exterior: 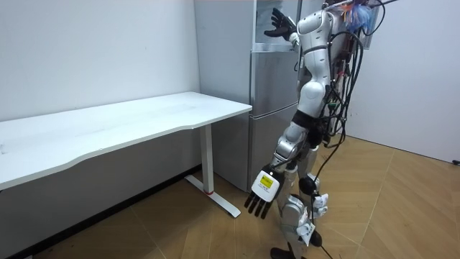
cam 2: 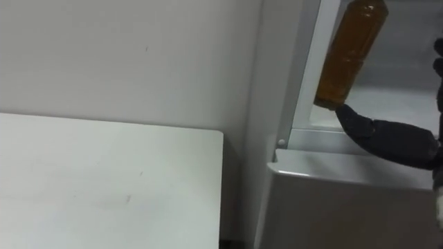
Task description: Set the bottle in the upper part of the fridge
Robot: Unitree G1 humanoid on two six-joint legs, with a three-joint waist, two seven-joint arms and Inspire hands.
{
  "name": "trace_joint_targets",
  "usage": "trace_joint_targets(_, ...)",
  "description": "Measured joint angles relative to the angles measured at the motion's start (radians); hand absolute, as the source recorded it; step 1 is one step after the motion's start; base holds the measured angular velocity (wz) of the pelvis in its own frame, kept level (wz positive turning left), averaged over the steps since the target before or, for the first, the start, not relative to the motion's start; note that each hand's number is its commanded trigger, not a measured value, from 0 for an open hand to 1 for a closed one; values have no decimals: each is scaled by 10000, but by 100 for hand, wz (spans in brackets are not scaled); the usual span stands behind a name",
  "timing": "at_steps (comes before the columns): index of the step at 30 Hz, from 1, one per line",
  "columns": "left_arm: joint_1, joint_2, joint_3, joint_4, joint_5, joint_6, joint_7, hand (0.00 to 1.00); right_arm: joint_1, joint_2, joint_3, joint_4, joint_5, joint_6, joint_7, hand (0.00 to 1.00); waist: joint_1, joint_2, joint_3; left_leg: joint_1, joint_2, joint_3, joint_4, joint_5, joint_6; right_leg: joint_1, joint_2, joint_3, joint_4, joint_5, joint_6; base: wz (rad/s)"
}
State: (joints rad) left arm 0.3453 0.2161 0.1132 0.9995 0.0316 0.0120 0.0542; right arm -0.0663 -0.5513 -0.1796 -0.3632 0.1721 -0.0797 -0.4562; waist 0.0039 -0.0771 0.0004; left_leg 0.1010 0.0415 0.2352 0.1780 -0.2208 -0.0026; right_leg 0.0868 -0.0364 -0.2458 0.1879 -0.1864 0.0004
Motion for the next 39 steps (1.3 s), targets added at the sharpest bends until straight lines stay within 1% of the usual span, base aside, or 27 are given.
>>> trace_joint_targets(1,-58,-2,-14,183,1,-3,1,0,59,59,0,-42,-240,-179,-102,0,0,-19,3,-4,1,1,-3,0,0,4,2,-1,2,0,0,-4)
trace_joint_targets(3,-87,0,-69,404,1,-66,9,0,95,149,-4,-48,-422,-360,-258,0,-30,-21,12,-5,3,2,-3,-1,-2,9,7,-1,2,0,0,-2)
trace_joint_targets(5,-77,0,-202,482,2,-78,9,0,95,279,-15,-51,-922,-474,-473,0,-58,-26,14,-12,3,3,-3,-2,-3,12,8,-1,2,0,0,0)
trace_joint_targets(7,-70,-5,-201,514,1,-119,3,0,223,496,-43,-57,-1303,-744,-670,0,-110,-2,28,-15,11,6,-6,-6,-9,7,20,1,-10,1,0,0)
trace_joint_targets(9,-69,-6,-207,515,2,-122,4,0,467,552,-96,-75,-1438,-829,-774,0,-124,33,22,-9,12,14,-7,-9,-13,-2,23,14,-14,1,-1,0)
trace_joint_targets(11,-73,-10,-196,511,1,-122,37,0,753,714,-97,-95,-1473,-855,-856,0,-183,79,4,-9,12,23,-7,-9,-13,-16,24,28,-16,1,0,0)
trace_joint_targets(13,-113,-29,-198,509,4,-122,64,0,1183,1032,-97,-114,-1463,-869,-885,0,-263,204,-29,-9,8,55,-23,-9,-13,-19,30,88,-12,1,0,-6)
trace_joint_targets(14,-128,-33,-199,508,4,-123,64,0,1271,1076,-97,-113,-1458,-870,-886,0,-269,227,-36,-7,6,64,-29,-9,-13,-20,31,105,-8,1,0,-9)
trace_joint_targets(15,-162,-33,-198,507,4,-127,64,0,1421,1181,-98,-114,-1401,-874,-884,0,-282,286,-59,-4,6,86,-37,-9,-13,-20,33,136,-1,1,0,-10)
trace_joint_targets(16,-201,-34,-205,505,3,-133,64,0,1584,1215,-98,-112,-1380,-899,-895,0,-298,392,-73,9,3,108,-40,-9,-13,-35,36,197,10,1,0,-11)
trace_joint_targets(17,-213,-33,-205,496,1,-146,64,0,1719,1220,-98,-112,-1371,-941,-894,0,-303,440,-87,48,1,113,-44,-9,-13,-39,38,226,11,1,0,-12)
trace_joint_targets(19,-215,-33,-208,499,1,-186,74,0,2140,1248,-92,-98,-1371,-946,-885,0,-278,492,-65,149,-1,116,-89,-9,-13,-12,49,253,30,1,0,-8)
trace_joint_targets(20,-216,-37,-209,527,3,-185,79,0,2448,1367,-90,-71,-1372,-946,-879,0,-272,520,-61,160,0,120,-88,-9,-13,-27,51,257,36,1,0,-5)
trace_joint_targets(21,-214,-43,-222,529,8,-186,79,0,2644,1631,-90,-8,-1377,-947,-875,0,-294,558,-48,145,7,122,-88,-12,-16,-36,58,269,40,1,0,-6)
trace_joint_targets(22,-224,-40,-333,520,10,-186,86,0,2740,1888,-90,134,-1379,-947,-874,0,-360,578,-35,128,6,120,-90,-20,-21,-74,62,301,46,1,0,-8)
trace_joint_targets(24,-247,-80,-421,519,8,-192,87,0,2816,2108,-89,479,-1379,-958,-875,0,-379,609,-31,98,2,127,-90,-24,-17,-193,71,432,167,-1,-3,-15)
trace_joint_targets(26,-270,-86,-433,527,-2,-200,88,0,3018,2213,-69,829,-1376,-958,-914,0,-354,614,-27,131,-4,124,-86,-26,-15,-191,82,504,159,-2,-4,-13)
trace_joint_targets(27,-363,-83,-483,518,-3,-203,92,0,3219,2309,-26,955,-1382,-993,-1082,0,-323,659,-4,133,-9,117,-80,-26,-14,-197,77,502,156,-2,-4,-6)
trace_joint_targets(28,-421,-83,-564,522,-3,-203,94,0,3309,2411,63,1325,-1432,-1170,-1223,0,-322,643,-15,141,-14,128,-77,-27,-11,-201,77,508,148,-2,-4,-4)
trace_joint_targets(29,-436,-84,-600,522,0,-205,93,0,3326,2475,91,1548,-1431,-1209,-1250,0,-320,651,-12,145,-17,128,-76,-28,-10,-200,78,524,149,-2,-4,-5)
trace_joint_targets(31,-493,-87,-710,518,-5,-277,77,0,3400,2734,198,2400,-1425,-1250,-1388,0,-318,700,12,142,-20,144,-79,-28,-8,-218,85,574,148,-2,-4,-4)
trace_joint_targets(33,-492,-88,-802,504,-12,-430,76,0,3547,2768,414,2909,-1408,-1252,-1528,0,-314,720,0,137,-18,176,-95,-28,-9,-247,91,612,153,-2,-5,-6)
trace_joint_targets(35,-485,-99,-885,496,-13,-522,81,0,3617,2831,508,3394,-1375,-1342,-1603,0,-327,772,-26,91,-21,224,-117,-27,-8,-327,94,658,165,-3,-5,-7)
trace_joint_targets(37,-486,-98,-939,501,-26,-576,107,0,3627,2947,524,4005,-1340,-1416,-1697,0,-363,808,-36,63,-23,235,-122,-26,-7,-353,96,664,162,-2,-5,0)
trace_joint_targets(39,-487,-100,-958,500,-86,-627,198,0,3642,3181,530,4906,-1330,-1419,-1884,0,-348,834,-54,83,-22,234,-138,-25,-8,-351,98,664,160,-8,-4,0)
